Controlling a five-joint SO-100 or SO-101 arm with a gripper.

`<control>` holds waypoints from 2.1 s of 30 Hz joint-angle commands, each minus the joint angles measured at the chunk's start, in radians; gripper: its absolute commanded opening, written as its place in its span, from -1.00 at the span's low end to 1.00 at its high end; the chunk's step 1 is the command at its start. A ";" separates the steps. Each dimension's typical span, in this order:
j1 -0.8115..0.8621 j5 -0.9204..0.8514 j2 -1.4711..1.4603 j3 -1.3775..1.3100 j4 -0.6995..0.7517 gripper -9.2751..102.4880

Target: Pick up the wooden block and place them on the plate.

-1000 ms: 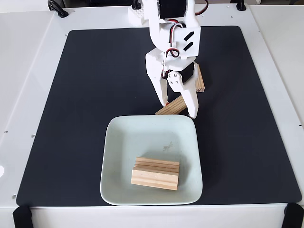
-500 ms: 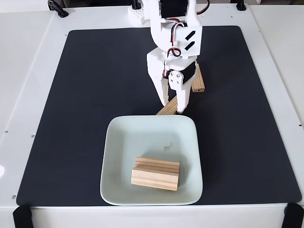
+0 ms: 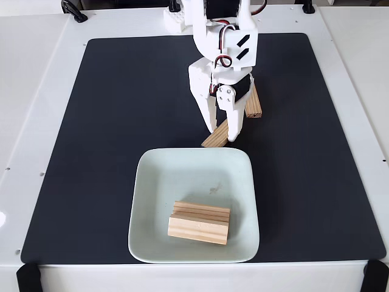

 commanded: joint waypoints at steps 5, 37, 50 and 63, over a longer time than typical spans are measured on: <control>-0.052 0.011 0.278 0.272 0.011 -0.84; 0.026 0.445 0.199 -0.520 0.166 -0.84; 0.123 0.644 -0.304 -1.042 0.153 -0.85; 0.163 0.739 -0.663 -1.493 0.152 -0.85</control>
